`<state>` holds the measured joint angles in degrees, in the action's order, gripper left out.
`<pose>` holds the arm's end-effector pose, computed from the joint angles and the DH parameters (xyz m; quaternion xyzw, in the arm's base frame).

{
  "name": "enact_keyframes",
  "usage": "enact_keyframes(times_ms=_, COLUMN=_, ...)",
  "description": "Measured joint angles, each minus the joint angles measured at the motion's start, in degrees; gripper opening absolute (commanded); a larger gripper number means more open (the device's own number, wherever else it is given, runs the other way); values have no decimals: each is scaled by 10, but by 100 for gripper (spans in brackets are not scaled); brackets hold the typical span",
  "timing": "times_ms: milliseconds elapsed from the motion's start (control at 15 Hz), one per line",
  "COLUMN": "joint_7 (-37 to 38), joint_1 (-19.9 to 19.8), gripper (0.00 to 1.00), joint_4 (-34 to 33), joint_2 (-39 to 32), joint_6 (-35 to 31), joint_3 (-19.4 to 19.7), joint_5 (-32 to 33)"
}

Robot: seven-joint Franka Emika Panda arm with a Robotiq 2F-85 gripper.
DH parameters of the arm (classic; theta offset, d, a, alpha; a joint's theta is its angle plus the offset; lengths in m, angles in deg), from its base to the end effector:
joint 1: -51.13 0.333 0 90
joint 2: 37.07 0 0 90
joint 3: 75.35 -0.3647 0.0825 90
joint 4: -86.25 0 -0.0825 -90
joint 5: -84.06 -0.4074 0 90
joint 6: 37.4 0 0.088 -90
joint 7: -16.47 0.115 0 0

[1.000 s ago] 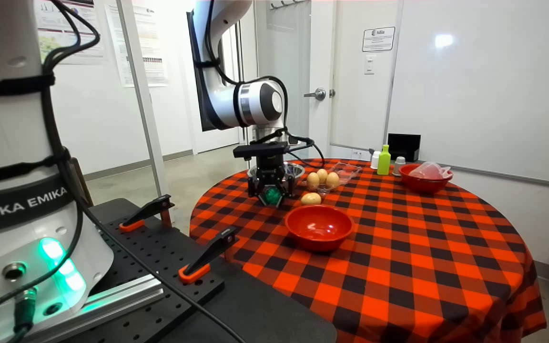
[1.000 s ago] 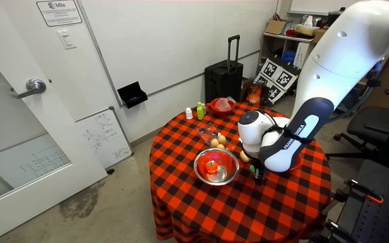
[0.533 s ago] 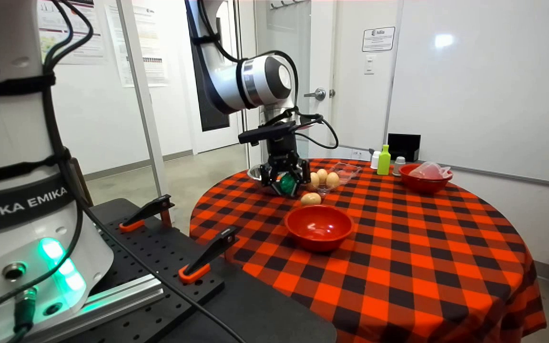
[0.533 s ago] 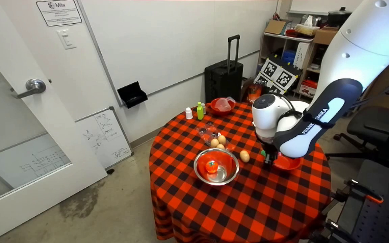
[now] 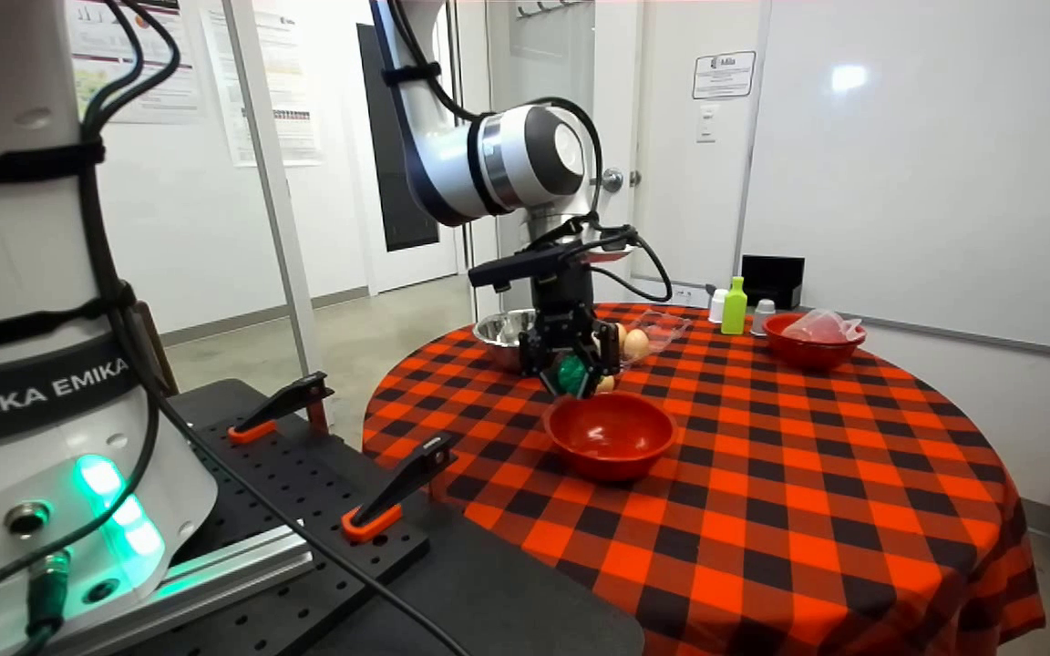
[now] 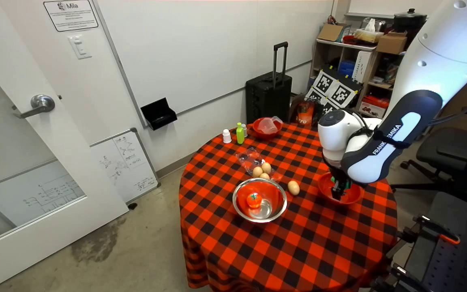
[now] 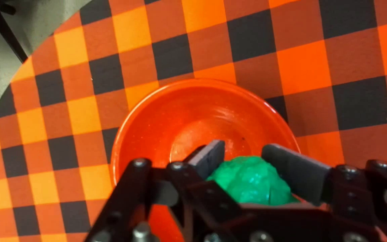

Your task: Put the broccoli in the empty orange bowl

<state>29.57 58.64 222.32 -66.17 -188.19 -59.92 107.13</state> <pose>0.4871 -0.0722 0.1135 0.9820 0.0138 -0.1181 0.1469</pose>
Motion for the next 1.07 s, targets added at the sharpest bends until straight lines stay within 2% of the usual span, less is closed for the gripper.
enact_keyframes(times_ms=333, joint_7=0, joint_1=-22, gripper=9, joint_4=-14, joint_2=-37, joint_6=0, joint_3=-7, joint_5=-22)
enact_keyframes(times_ms=800, joint_7=0, joint_1=-38, gripper=9, joint_4=-75, joint_2=-101, joint_6=8, joint_3=-11, joint_5=-61)
enact_keyframes(times_ms=867, joint_7=0, joint_1=-39, gripper=59, joint_4=-84, joint_2=-106, joint_6=13, joint_3=-10, joint_5=-62)
enact_keyframes(times_ms=933, joint_7=0, joint_1=-40, gripper=60, joint_4=-92, joint_2=-109, joint_6=18, joint_3=-9, joint_5=-62)
enact_keyframes(times_ms=1067, joint_7=0, joint_1=-43, gripper=73, joint_4=-106, joint_2=-113, joint_6=26, joint_3=-8, joint_5=-62)
